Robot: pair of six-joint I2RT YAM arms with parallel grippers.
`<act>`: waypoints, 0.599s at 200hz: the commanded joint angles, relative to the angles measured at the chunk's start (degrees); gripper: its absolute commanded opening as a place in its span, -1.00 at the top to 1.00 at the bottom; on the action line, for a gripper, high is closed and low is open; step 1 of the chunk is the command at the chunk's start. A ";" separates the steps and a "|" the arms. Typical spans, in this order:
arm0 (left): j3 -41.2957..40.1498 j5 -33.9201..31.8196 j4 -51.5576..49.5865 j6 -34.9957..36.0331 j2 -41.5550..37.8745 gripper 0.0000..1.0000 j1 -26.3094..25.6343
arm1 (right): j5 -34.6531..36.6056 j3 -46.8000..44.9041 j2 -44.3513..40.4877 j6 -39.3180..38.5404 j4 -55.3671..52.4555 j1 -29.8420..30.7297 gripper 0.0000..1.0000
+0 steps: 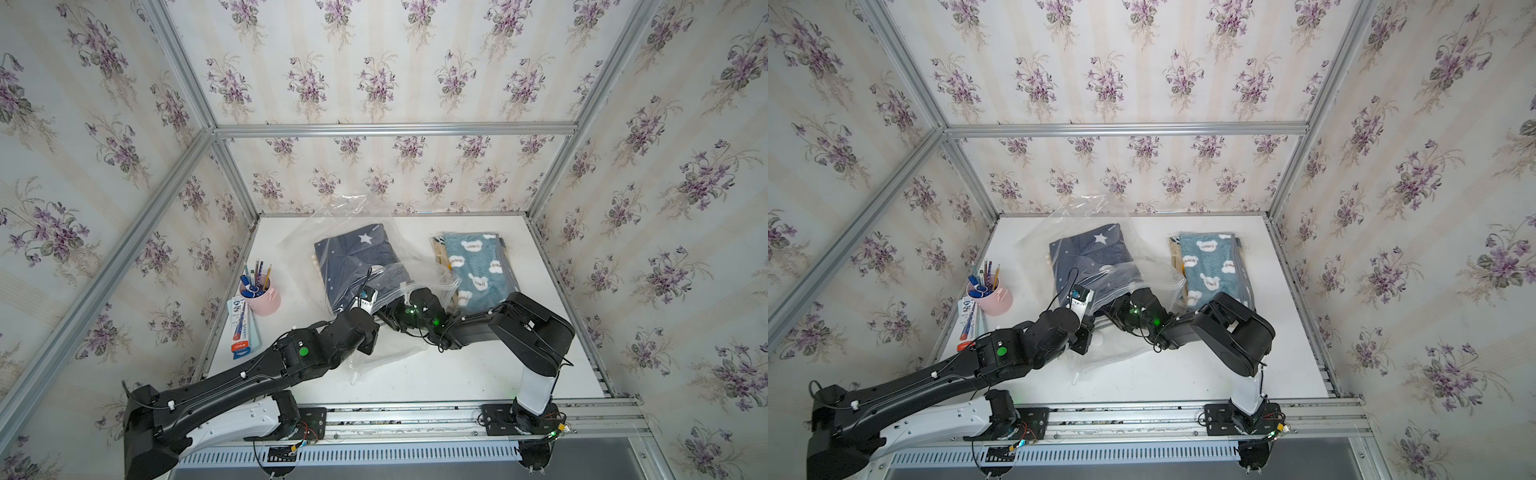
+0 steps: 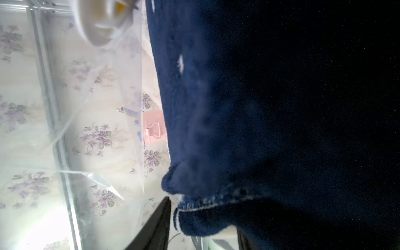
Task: Take the blanket out of the vacuum bag
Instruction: Take out the blanket from the vacuum bag.
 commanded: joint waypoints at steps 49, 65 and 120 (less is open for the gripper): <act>-0.02 -0.25 0.06 -0.30 -0.11 0.92 0.08 | 0.34 2.14 -0.58 0.20 2.48 -0.30 0.29; -0.10 -0.28 0.00 -0.36 -0.16 0.92 0.07 | 0.48 2.97 -1.30 -0.49 2.26 -0.50 0.39; -0.28 -0.07 0.00 -0.57 -0.47 0.91 0.05 | 1.50 6.11 -3.56 -3.67 -1.21 -0.77 0.39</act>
